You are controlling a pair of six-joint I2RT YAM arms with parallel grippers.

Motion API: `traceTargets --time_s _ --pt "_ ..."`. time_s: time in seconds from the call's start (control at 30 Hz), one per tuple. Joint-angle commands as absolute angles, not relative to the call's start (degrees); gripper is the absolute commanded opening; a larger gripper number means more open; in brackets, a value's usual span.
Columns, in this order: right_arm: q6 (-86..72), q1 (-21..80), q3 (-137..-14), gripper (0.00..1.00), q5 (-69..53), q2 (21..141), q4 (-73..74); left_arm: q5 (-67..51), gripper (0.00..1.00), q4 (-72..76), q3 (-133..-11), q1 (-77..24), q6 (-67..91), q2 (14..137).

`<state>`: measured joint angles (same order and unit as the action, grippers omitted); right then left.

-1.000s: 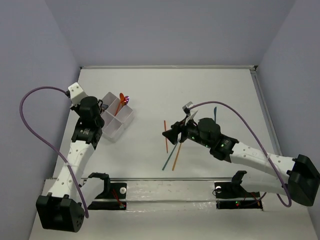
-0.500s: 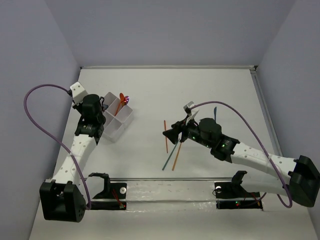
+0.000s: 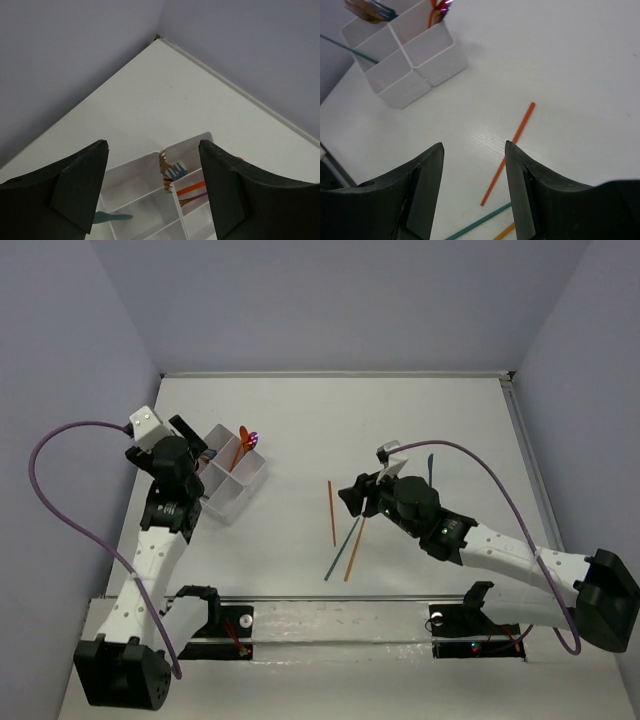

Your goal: Sort the eating utensils into containers

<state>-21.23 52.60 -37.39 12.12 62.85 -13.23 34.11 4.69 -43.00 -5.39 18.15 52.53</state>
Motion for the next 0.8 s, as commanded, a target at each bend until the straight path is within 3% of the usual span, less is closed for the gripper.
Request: traceTargets --time_s 0.0,0.3,0.53,0.77 --pt "-24.60 50.02 -39.28 0.56 27.13 65.03 -6.00 23.24 0.85 7.29 -46.06 -5.10 20.56 43.52" --pt "-29.71 29.03 -39.19 0.57 22.23 68.02 3.41 -7.98 0.87 3.25 -41.32 -5.10 22.68 35.16" --pt "-31.46 16.02 -40.87 0.57 17.15 77.07 6.41 -12.65 0.88 1.67 -40.52 -5.10 19.51 30.24" --pt "-31.90 12.48 -42.80 0.54 15.91 82.79 9.31 -17.57 0.89 1.93 -40.60 -5.10 19.34 29.09"
